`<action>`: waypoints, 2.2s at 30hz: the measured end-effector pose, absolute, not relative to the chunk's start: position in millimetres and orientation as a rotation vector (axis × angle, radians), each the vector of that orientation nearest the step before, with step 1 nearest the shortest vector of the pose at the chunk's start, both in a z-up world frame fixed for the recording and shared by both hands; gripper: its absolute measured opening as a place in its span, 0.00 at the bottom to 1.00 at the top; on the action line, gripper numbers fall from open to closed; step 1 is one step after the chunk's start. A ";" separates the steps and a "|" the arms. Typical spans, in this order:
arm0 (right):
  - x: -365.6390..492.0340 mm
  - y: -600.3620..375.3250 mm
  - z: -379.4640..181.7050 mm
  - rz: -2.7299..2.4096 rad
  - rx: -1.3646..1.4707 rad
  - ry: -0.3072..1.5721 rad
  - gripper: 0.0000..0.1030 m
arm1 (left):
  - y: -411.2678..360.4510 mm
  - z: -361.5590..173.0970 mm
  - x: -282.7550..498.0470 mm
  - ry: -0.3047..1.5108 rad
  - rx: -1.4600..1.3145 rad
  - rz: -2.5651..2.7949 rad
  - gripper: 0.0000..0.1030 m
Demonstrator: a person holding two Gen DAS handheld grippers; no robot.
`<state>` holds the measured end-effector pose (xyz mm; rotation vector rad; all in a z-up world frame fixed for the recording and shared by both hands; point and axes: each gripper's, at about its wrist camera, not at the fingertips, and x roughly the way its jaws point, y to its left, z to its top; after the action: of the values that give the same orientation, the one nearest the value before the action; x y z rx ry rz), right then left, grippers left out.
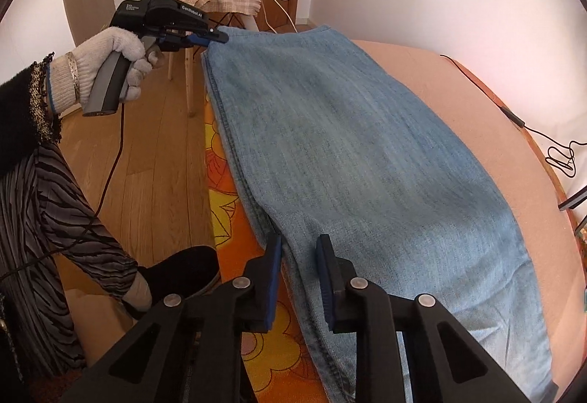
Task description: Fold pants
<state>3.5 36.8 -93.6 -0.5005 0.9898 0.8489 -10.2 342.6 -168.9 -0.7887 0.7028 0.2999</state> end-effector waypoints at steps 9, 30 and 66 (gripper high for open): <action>8.6 36.8 -94.1 0.847 -0.495 0.992 0.18 | 353.4 -172.6 -37.2 0.718 -0.868 0.451 0.53; 9.8 41.7 -100.5 0.840 -0.492 1.000 0.28 | 353.1 -178.3 -18.6 0.629 -1.022 0.224 0.52; 137.0 -51.1 -76.1 0.752 0.332 1.128 0.72 | 171.6 -110.0 19.4 0.673 -0.212 -0.131 0.20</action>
<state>137.0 -51.1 -76.1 0.3320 1.1277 0.7524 19.4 171.6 -110.0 -0.2122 0.6732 -0.1313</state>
